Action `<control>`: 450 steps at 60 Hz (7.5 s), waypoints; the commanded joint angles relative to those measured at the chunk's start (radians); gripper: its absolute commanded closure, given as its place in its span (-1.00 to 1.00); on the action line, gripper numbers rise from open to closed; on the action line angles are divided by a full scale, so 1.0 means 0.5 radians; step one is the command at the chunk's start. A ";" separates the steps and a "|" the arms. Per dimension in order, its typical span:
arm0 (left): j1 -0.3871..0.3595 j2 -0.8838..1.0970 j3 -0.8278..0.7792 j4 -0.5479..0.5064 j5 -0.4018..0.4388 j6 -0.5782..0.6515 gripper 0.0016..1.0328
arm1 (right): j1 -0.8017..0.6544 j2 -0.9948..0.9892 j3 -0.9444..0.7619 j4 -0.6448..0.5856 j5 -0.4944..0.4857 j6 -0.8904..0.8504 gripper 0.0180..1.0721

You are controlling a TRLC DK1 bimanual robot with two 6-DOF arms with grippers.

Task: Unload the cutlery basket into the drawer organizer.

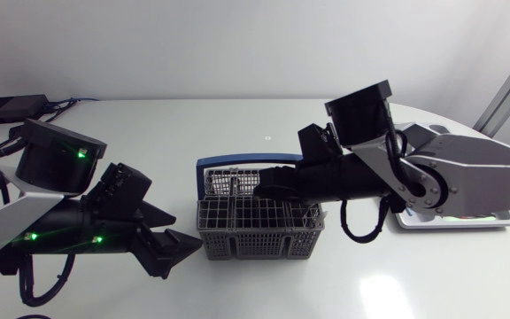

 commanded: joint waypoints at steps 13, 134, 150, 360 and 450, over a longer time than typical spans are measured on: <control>-0.032 -0.001 -0.034 0.015 -0.022 -0.027 -0.89 | -0.001 -0.108 -0.048 -0.003 -0.041 0.049 0.89; -0.044 0.033 -0.044 0.042 -0.049 -0.009 -0.89 | 0.082 -0.335 0.237 -0.549 -0.240 -0.684 0.88; -0.047 0.045 -0.037 0.046 -0.049 -0.012 -0.89 | 0.088 -0.405 0.261 -0.586 -0.222 -0.749 0.88; -0.627 0.272 0.392 -0.255 -0.577 -0.571 -0.89 | -1.986 0.426 -0.183 -0.086 1.165 -2.577 0.03; -0.744 0.450 0.595 -0.476 -0.574 -0.948 -0.89 | -0.225 -0.580 0.206 -1.687 0.880 0.006 -0.42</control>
